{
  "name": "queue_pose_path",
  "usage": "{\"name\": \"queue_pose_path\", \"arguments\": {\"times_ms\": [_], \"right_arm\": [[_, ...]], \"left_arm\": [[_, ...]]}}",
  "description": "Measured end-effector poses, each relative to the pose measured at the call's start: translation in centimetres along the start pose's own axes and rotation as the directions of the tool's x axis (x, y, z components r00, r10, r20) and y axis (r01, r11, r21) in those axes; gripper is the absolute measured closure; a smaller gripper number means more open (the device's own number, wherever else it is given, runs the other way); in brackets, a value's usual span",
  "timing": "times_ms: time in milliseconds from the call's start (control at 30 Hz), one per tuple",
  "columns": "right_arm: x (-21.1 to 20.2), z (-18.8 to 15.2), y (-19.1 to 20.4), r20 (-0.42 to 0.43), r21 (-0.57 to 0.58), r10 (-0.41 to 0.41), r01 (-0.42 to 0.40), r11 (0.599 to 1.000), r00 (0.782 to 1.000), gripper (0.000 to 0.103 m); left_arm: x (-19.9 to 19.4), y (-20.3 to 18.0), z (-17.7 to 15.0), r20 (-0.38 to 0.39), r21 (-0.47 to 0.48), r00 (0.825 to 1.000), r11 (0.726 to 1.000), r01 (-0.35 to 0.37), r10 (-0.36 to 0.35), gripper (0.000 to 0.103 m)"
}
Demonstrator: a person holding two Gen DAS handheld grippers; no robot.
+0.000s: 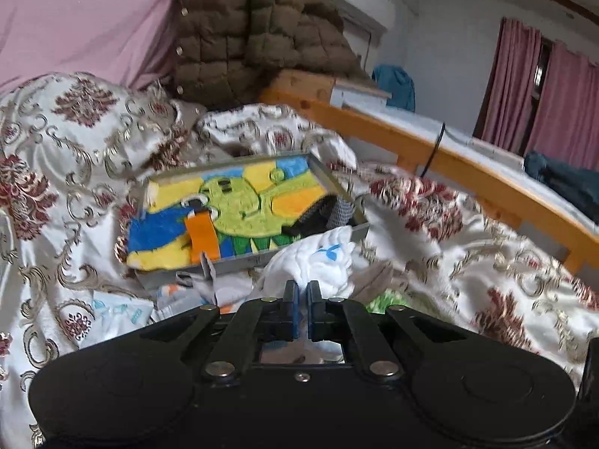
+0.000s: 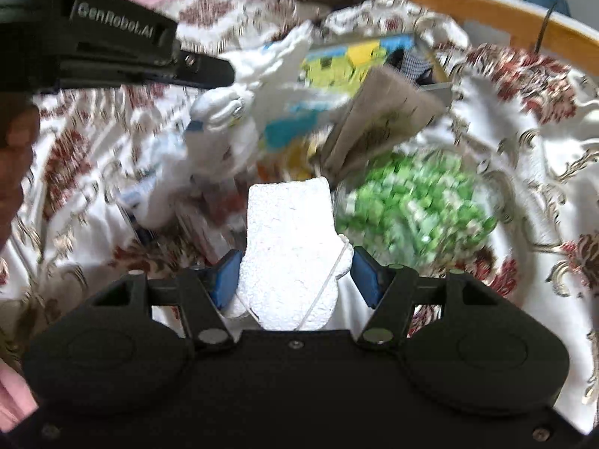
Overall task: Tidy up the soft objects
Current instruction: 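Lift the quilted cloth with left tool while right tool lifts the foam pad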
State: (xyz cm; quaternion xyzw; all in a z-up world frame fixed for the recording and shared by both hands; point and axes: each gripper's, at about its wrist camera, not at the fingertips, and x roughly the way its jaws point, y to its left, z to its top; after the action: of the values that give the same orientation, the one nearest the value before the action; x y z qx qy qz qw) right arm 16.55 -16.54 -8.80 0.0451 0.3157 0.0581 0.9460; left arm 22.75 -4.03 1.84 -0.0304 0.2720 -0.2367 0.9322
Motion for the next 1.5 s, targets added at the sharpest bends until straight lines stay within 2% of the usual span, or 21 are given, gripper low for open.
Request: {"name": "queue_pose_path", "arguments": {"times_ms": [167, 467, 767, 967, 1233, 1400, 1500], "right_arm": [[-2.4, 0.8, -0.4, 0.086, 0.002, 0.012, -0.012, 1.0, 0.996, 0.048], [-4.0, 1.8, -1.6, 0.144, 0.04, 0.02, -0.026, 0.999, 0.989, 0.048], [-4.5, 2.1, -2.7, 0.166, 0.067, 0.018, -0.03, 0.997, 0.986, 0.048], [-5.1, 2.1, -3.4, 0.153, 0.102, -0.03, 0.014, 0.995, 0.988, 0.048], [-5.5, 1.8, -3.9, 0.17, 0.118, -0.042, 0.022, 0.993, 0.985, 0.048], [-6.0, 2.0, -5.4, 0.172, 0.179, -0.068, 0.037, 0.983, 0.983, 0.048], [-6.9, 2.1, -6.6, 0.202, 0.216, -0.086, 0.041, 0.975, 0.976, 0.048]], "left_arm": [[-2.0, -0.3, 0.6, 0.056, -0.03, 0.998, 1.0, 0.003, -0.001, 0.1], [-3.2, 0.9, 1.6, 0.108, -0.109, 0.994, 0.993, 0.046, -0.035, 0.1], [-2.9, 1.8, 1.6, 0.101, -0.158, 0.993, 0.984, 0.08, -0.065, 0.1], [-3.0, 1.7, 1.6, 0.098, -0.16, 0.992, 0.982, 0.097, -0.082, 0.1], [-3.3, 1.8, 1.7, 0.103, -0.179, 0.988, 0.975, 0.133, -0.116, 0.1], [-2.7, 1.7, 1.4, 0.076, -0.165, 0.992, 0.979, 0.115, -0.104, 0.1], [-2.2, 2.0, 1.0, 0.057, -0.166, 0.993, 0.98, 0.107, -0.099, 0.1]]}}
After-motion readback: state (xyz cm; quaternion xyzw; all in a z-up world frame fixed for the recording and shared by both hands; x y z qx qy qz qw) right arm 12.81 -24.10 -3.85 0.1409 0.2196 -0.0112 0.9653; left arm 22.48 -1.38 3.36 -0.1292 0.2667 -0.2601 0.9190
